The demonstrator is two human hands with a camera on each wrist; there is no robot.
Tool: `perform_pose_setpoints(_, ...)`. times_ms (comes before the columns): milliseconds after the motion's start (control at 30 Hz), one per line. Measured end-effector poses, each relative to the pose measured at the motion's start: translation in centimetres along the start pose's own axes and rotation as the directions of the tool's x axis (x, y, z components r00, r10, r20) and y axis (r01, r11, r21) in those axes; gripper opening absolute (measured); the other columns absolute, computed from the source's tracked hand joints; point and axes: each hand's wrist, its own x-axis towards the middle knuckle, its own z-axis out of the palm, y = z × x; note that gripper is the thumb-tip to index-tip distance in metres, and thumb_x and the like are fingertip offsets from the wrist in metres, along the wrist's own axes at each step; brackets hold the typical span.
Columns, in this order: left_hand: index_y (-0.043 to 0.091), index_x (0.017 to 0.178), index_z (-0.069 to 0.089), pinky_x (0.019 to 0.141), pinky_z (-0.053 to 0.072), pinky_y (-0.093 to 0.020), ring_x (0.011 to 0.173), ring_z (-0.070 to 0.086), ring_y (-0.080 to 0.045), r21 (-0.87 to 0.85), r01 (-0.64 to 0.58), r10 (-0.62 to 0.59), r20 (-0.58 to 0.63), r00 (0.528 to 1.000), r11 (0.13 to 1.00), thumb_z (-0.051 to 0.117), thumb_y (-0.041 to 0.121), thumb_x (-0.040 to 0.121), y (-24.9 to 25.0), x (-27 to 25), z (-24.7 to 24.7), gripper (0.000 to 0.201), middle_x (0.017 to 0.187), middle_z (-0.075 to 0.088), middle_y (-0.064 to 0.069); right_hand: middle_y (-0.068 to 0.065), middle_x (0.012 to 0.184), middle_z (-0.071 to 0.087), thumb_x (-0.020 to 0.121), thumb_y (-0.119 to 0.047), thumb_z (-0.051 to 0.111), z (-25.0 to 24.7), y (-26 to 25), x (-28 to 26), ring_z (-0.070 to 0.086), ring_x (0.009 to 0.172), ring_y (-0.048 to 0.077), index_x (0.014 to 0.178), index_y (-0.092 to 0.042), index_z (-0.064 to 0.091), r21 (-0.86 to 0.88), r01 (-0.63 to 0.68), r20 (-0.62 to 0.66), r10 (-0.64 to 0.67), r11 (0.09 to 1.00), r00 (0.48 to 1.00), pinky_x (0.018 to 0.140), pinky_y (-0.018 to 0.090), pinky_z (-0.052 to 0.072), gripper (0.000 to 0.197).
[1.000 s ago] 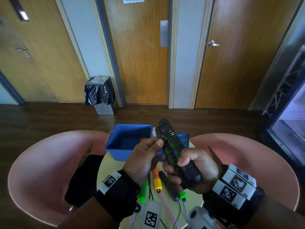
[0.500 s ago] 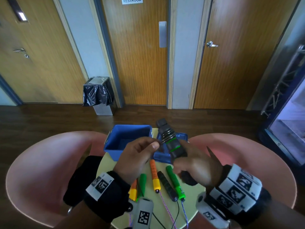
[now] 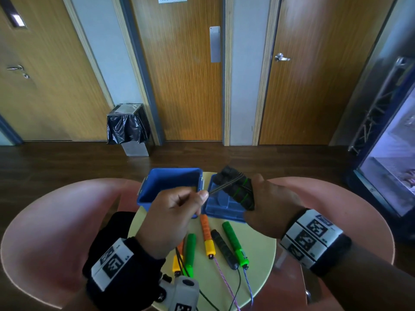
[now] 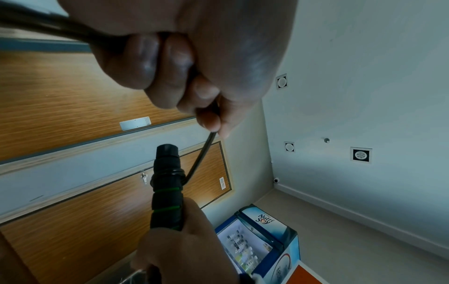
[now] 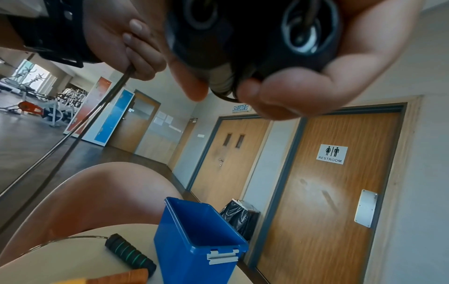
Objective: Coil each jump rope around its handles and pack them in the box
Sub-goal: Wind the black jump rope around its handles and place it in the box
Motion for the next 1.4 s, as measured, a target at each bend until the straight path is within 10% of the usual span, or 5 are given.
perform_pose_setpoints(700,0.018,0.055,0.052,0.048,0.028,-0.021,0.046,0.028,-0.010,-0.069,0.063,-0.066,-0.045,0.997,0.996,0.063,0.048,0.087,-1.8,-1.4,1.7,0.046,0.050,0.028,0.004,-0.004,0.071,0.054,0.071,-0.033,0.066,-2.1,-0.6,-1.9,0.054,0.062,0.016,0.095,-0.027,0.043,0.351,-0.010,0.051,-0.009,0.936,0.999,0.055,0.033,0.045,0.034)
perform_pose_setpoints(900,0.021,0.054,0.056,0.049,0.024,-0.024,0.044,0.025,-0.011,-0.160,0.142,-0.151,-0.045,0.988,0.977,0.062,0.045,0.088,-2.7,-1.3,1.9,0.042,0.046,0.028,0.007,0.001,0.063,0.046,0.056,-0.020,0.066,-1.5,-1.5,-2.6,0.045,0.051,0.016,0.087,-0.015,0.051,0.693,-0.092,0.183,-0.051,0.715,0.982,0.049,0.032,0.040,0.036)
perform_pose_setpoints(1033,0.019,0.055,0.058,0.047,0.024,-0.023,0.045,0.026,-0.013,-0.227,0.155,-0.164,-0.023,0.986,0.962,0.062,0.050,0.085,-3.0,-1.2,1.9,0.043,0.047,0.030,0.001,-0.009,0.057,0.049,0.055,-0.023,0.067,-1.9,-2.3,-3.3,0.046,0.052,0.008,0.082,-0.021,0.050,0.698,-0.056,0.172,-0.091,0.714,0.981,0.055,0.033,0.040,0.033)
perform_pose_setpoints(1200,0.019,0.059,0.061,0.048,0.035,-0.022,0.046,0.040,-0.014,-0.190,0.155,-0.152,0.030,0.988,0.969,0.061,0.042,0.093,-4.0,-1.6,1.5,0.042,0.049,0.044,-0.002,-0.008,0.065,0.053,0.069,-0.034,0.063,-2.5,-3.0,-4.5,0.052,0.056,0.006,0.098,-0.035,0.035,0.341,0.154,-0.050,-0.146,0.927,0.988,0.050,0.022,0.032,0.040)
perform_pose_setpoints(1400,0.021,0.059,0.062,0.048,0.034,-0.023,0.048,0.040,-0.015,-0.209,0.156,-0.152,0.036,0.988,0.965,0.058,0.040,0.091,-3.9,-1.7,1.0,0.037,0.048,0.045,0.001,-0.025,0.072,0.037,0.064,-0.035,0.056,-2.4,-3.7,-5.4,0.039,0.047,-0.001,0.124,-0.044,0.023,0.276,0.334,-0.247,-0.269,0.901,0.931,0.046,0.016,0.023,0.068)
